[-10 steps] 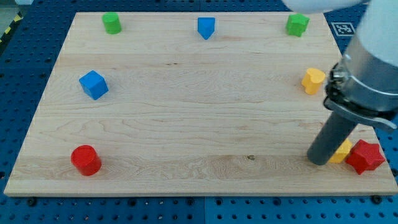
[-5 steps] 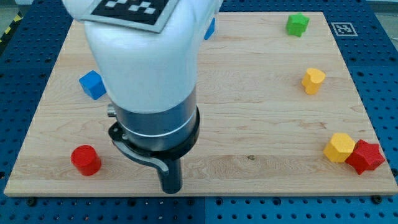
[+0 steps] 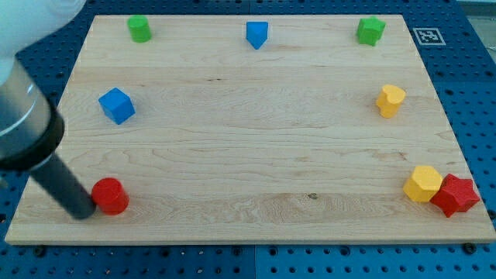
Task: Push red circle towards center
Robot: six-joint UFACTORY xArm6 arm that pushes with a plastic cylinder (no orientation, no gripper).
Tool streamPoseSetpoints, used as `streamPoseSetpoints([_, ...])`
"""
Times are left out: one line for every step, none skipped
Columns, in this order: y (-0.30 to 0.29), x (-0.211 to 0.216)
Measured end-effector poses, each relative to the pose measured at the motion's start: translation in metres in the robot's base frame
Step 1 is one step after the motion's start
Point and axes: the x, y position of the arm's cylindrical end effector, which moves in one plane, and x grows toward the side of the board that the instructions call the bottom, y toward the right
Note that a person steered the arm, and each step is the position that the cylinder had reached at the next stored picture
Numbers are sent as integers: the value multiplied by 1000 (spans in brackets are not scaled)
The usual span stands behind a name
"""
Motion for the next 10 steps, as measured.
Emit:
streamPoseSetpoints([50, -40])
streamPoseSetpoints([49, -40])
streamPoseSetpoints([18, -10])
streamPoseSetpoints([53, -15])
streamPoseSetpoints([140, -63])
streamPoseSetpoints([184, -89])
streamPoseSetpoints([160, -71])
streamPoseSetpoints([122, -37])
streamPoseSetpoints([112, -11])
streamPoseSetpoints([185, -26])
